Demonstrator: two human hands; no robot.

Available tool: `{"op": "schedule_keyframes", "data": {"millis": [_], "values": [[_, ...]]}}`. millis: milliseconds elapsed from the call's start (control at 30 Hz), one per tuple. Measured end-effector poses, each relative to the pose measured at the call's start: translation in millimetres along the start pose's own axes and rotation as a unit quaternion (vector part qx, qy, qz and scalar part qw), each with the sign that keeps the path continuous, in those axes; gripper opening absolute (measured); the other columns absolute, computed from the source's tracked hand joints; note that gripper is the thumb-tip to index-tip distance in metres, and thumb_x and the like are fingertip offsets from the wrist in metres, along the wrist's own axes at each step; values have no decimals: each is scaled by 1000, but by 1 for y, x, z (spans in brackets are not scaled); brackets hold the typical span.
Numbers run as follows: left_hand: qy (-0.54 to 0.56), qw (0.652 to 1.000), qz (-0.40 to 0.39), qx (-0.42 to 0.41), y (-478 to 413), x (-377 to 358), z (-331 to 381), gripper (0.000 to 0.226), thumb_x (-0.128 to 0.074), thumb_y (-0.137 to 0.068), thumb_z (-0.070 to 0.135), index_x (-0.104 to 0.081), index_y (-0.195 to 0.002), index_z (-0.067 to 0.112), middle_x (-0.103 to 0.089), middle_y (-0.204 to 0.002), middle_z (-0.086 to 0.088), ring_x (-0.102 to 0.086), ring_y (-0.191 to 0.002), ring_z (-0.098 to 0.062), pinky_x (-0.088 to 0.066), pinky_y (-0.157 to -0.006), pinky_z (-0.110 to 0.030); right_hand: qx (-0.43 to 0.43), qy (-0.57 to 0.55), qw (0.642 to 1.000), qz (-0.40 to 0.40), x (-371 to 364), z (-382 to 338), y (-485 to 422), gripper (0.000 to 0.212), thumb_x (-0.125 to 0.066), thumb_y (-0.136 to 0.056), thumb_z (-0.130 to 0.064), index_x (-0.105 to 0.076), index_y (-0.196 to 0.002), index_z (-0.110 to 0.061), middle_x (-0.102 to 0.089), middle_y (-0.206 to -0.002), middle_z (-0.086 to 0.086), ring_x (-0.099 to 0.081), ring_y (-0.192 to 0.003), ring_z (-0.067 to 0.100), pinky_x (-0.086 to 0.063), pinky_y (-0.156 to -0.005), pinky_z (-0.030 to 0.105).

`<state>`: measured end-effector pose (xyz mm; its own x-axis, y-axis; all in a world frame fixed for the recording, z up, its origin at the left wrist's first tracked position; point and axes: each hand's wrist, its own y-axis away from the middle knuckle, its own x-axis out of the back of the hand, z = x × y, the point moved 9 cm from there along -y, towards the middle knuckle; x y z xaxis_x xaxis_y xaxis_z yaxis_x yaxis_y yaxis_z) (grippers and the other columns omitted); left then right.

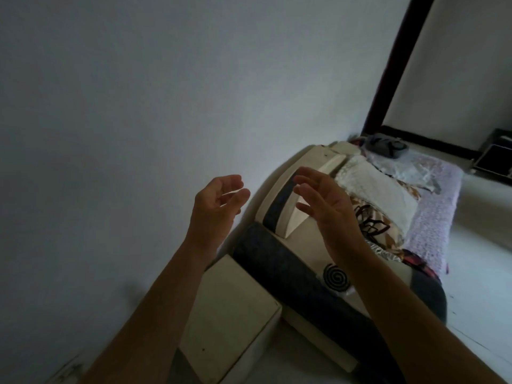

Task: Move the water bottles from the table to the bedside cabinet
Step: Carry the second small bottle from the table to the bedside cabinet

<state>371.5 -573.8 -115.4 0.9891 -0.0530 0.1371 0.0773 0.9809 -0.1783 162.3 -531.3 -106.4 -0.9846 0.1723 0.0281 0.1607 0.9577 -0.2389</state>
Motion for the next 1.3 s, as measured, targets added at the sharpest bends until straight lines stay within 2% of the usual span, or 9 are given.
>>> {"op": "schedule_keyframes", "data": {"millis": [100,200,300,433,600,700,1000,1167,1300], "values": [[0,999,-34,-5,10,-55,11,29,-66,-92,30,-62,-120,23,-68,-119,7,-66,-111,-12,-58,-91,-32,4,7,999,36,59,-1,17,35,-58,-92,-32,-61,-126,-32,-66,-128,3,-64,-120,17,-54,-96,32],[10,998,-58,-5,24,-110,24,25,-65,-93,25,-62,-117,23,-68,-114,8,-67,-108,-11,-59,-86,-28,3,12,998,65,118,-1,35,34,-61,-99,-25,-61,-133,-23,-66,-130,5,-65,-121,21,-56,-94,32],[21,997,-81,-1,39,-168,42,26,-65,-93,21,-63,-119,18,-69,-113,5,-67,-104,-10,-59,-85,-27,-4,10,995,100,179,-6,56,33,-58,-102,-18,-60,-135,-20,-67,-127,-1,-67,-115,9,-57,-90,26],[39,994,-101,1,55,-240,60,29,-65,-93,15,-63,-121,9,-70,-114,-6,-68,-103,-17,-58,-87,-37,-5,11,991,136,252,-15,79,31,-57,-102,-13,-61,-133,-18,-68,-123,-3,-68,-102,-5,-56,-82,16],[39,988,-152,-15,68,-322,76,24,-67,-92,19,-65,-115,16,-71,-111,-2,-69,-100,-13,-59,-87,-37,-23,26,981,190,331,-17,107,33,-60,-99,-27,-62,-132,-23,-65,-131,0,-64,-121,14,-54,-100,36],[44,981,-188,-19,61,-367,80,23,-68,-91,24,-67,-114,19,-72,-108,0,-70,-100,-17,-59,-88,-39,-22,24,974,225,368,-21,114,25,-57,-102,-19,-62,-126,-27,-65,-132,4,-63,-122,19,-54,-103,43],[105,943,-312,-36,34,-512,92,26,-64,-94,17,-64,-119,15,-70,-113,1,-68,-104,-10,-58,-84,-31,-18,101,932,347,474,-32,123,21,-56,-102,-23,-60,-121,-30,-67,-118,-15,-67,-113,5,-58,-93,25],[139,908,-394,-34,33,-601,101,21,-65,-93,13,-65,-113,17,-71,-109,0,-69,-97,-7,-58,-78,-27,-27,136,888,438,529,-41,150,35,-56,-101,-25,-57,-135,-16,-64,-131,2,-63,-123,18,-56,-101,34],[142,884,-445,-27,49,-655,105,25,-64,-94,15,-64,-119,12,-70,-113,-3,-68,-102,-14,-58,-81,-30,-47,131,858,494,568,-36,174,29,-57,-101,-26,-59,-129,-20,-65,-130,3,-63,-123,21,-56,-102,38]]}}
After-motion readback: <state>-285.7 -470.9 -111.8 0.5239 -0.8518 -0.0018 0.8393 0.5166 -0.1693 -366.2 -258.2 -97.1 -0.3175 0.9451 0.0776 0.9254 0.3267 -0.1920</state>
